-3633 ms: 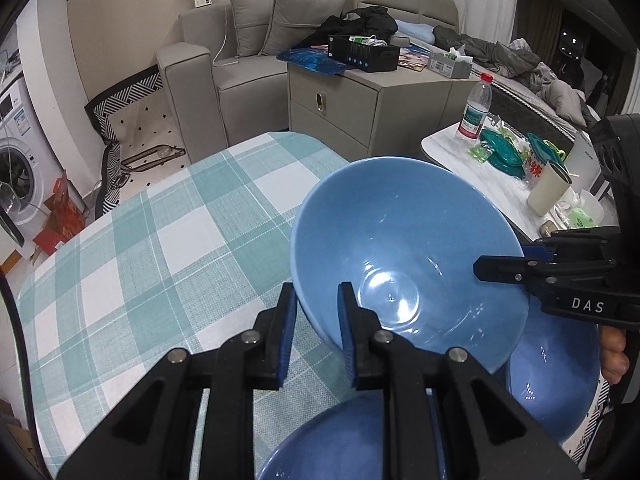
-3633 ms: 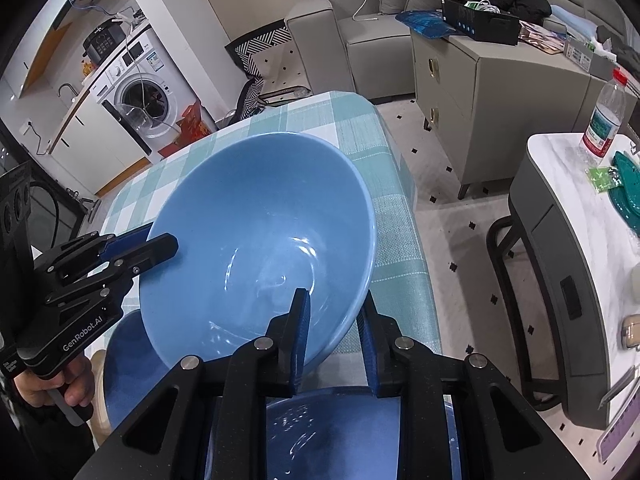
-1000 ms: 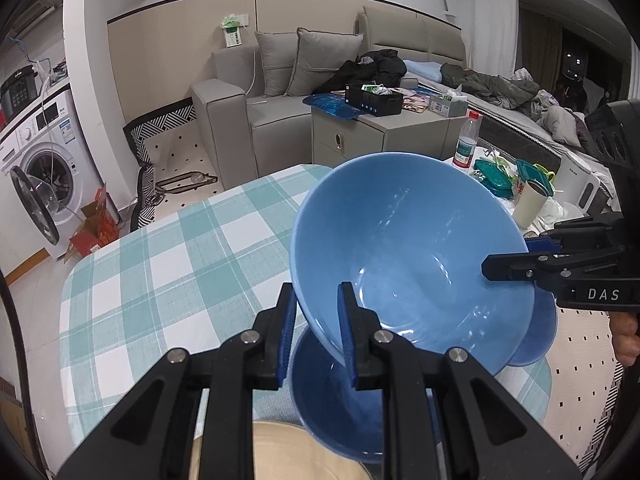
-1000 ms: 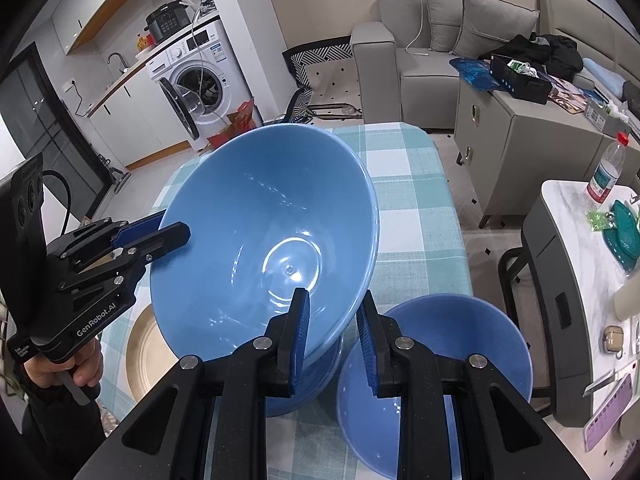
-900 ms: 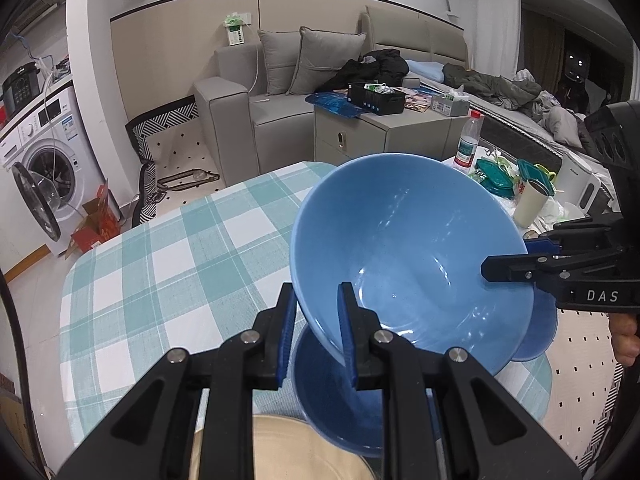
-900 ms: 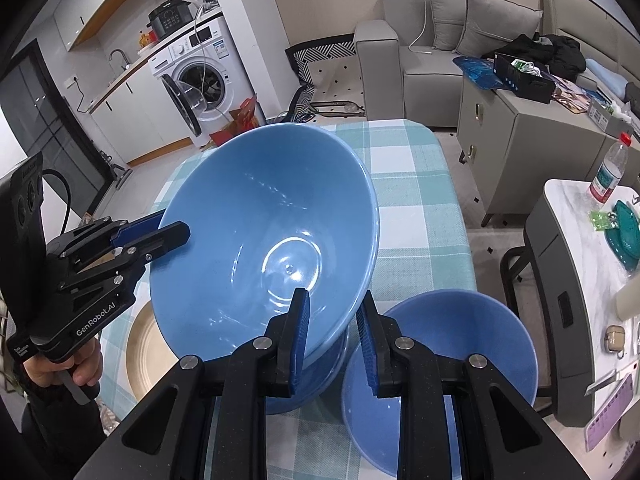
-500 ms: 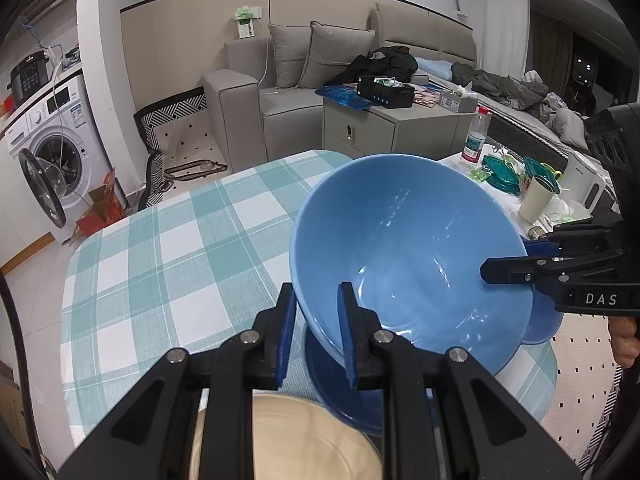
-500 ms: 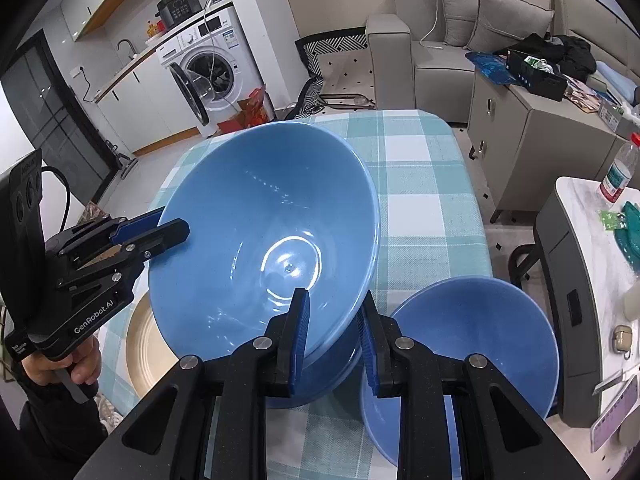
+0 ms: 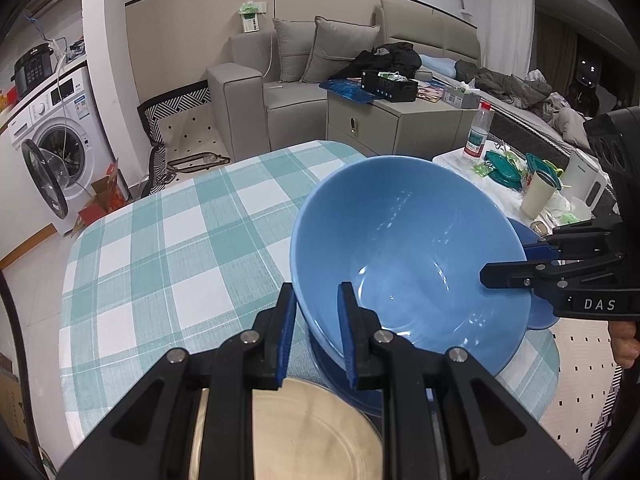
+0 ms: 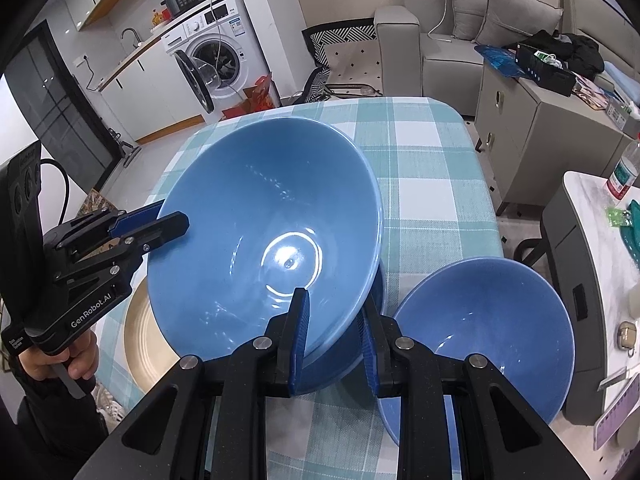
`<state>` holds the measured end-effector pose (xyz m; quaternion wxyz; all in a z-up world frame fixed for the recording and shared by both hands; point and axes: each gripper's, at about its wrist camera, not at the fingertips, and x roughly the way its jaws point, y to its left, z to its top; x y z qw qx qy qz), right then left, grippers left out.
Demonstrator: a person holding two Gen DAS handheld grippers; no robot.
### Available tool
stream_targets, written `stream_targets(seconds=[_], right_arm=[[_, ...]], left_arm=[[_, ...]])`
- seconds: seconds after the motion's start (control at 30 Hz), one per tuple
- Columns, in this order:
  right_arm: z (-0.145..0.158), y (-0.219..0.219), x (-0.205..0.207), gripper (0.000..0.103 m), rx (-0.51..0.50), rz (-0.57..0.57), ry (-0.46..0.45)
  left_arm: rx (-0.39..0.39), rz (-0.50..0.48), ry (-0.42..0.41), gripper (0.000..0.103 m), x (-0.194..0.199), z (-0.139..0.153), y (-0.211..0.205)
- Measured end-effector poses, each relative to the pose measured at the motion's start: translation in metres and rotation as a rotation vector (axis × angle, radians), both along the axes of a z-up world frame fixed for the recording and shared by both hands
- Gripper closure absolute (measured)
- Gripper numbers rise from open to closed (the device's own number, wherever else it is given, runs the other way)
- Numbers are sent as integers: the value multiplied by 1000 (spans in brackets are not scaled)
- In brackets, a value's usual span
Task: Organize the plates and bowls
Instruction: 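Lower the held blue bowl into the other blue bowl with both grippers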
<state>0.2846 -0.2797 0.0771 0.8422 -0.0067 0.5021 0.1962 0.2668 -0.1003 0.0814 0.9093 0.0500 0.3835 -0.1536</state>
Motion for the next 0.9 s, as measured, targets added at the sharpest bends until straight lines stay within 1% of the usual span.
stream_targets(seconds=[0.47, 0.9], right_arm=[[-18, 3, 1, 79, -2, 10, 26], [-24, 6, -3, 79, -16, 11, 36]], left_arm=[[6, 1, 18, 84, -4, -14, 1], [3, 0, 34, 84, -3, -22, -2]])
